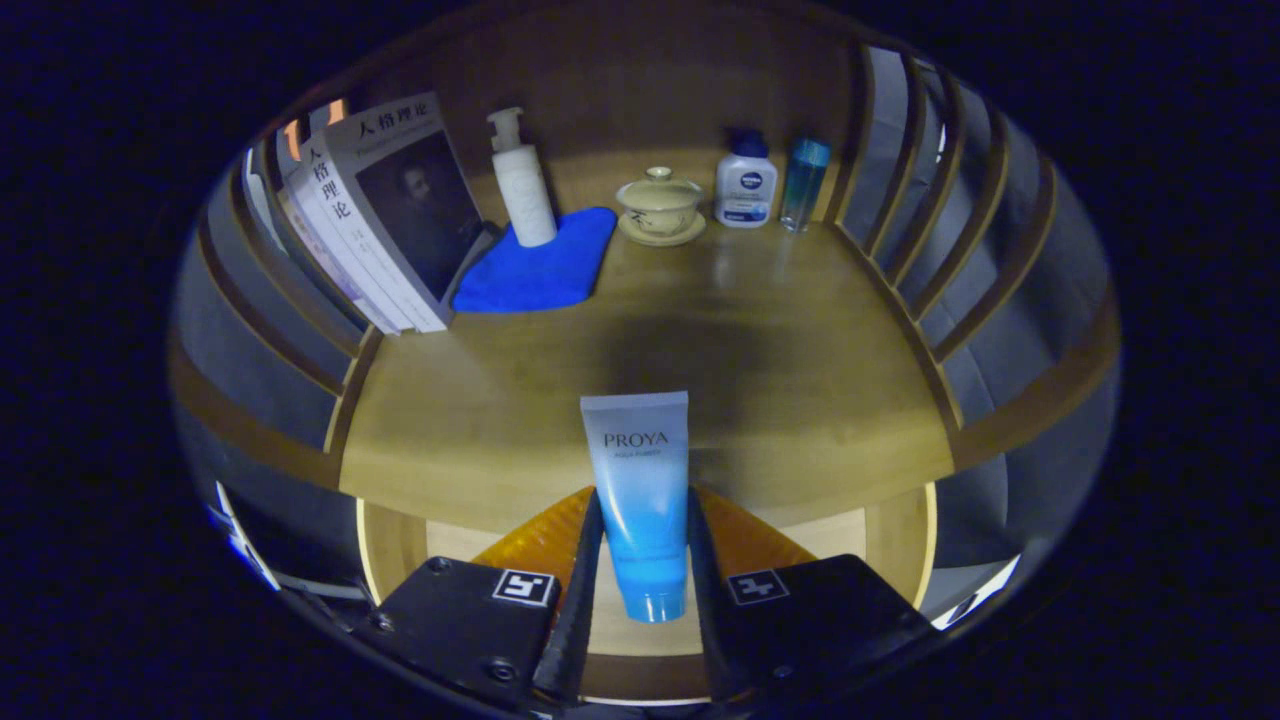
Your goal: Pull open the drawer, take out the items inside it, and place them on the countertop above the cabinet.
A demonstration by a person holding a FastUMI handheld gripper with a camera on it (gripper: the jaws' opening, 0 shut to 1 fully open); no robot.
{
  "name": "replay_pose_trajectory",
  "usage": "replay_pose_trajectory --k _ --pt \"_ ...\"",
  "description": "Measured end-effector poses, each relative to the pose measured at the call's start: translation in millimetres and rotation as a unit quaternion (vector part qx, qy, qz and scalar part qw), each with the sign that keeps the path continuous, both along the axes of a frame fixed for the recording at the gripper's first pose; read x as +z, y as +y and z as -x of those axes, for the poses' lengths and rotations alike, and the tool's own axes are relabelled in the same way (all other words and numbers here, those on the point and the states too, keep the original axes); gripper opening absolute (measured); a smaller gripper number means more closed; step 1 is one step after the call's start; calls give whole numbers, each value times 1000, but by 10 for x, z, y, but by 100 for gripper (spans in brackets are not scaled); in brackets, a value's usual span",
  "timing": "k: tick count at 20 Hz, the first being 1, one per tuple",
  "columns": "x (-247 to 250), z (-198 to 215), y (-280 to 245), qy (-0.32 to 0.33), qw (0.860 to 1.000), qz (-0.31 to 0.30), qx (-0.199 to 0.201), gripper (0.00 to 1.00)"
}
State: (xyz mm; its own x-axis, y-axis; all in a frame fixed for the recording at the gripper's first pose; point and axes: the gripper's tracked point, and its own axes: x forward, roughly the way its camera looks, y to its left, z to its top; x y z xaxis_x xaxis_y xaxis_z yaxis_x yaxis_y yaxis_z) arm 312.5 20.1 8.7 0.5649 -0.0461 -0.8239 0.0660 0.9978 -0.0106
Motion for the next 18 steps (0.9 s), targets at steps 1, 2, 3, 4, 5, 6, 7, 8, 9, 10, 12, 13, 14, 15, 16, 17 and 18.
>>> replay_pose_trajectory --k 1,2,3,4,5,6,7,8,9,10,12,13,14,15,16,17,18 --pt "-8 -46 -8 1 1000 1 -1 49" --pt "-36 -101 -5 2 1000 1 -2 49" --pt "-65 -148 -3 4 1000 -1 -5 49" --pt "-97 -200 4 6 1000 -3 -7 49" --pt "-132 -236 -11 8 1000 -4 -10 49" --pt "-164 -288 -24 9 1000 -2 -11 49" --pt "-184 -308 -49 10 1000 2 -13 49" --pt "-192 -341 -51 8 1000 4 -14 49" --pt "-190 -353 -65 8 1000 7 -16 49" --pt "-189 -354 -77 7 1000 10 -17 49" --pt "-182 -382 -85 1 1000 10 -19 51" --pt "-193 -382 -77 1 1000 7 -20 52" --pt "-208 -381 -87 1 1000 5 -22 53" --pt "-187 -373 -96 0 1000 5 -25 54" --pt "-188 -379 -104 -2 1000 5 -28 55" --pt "-176 -370 -115 -6 999 8 -31 56" --pt "-132 -350 -117 -9 999 10 -31 57"
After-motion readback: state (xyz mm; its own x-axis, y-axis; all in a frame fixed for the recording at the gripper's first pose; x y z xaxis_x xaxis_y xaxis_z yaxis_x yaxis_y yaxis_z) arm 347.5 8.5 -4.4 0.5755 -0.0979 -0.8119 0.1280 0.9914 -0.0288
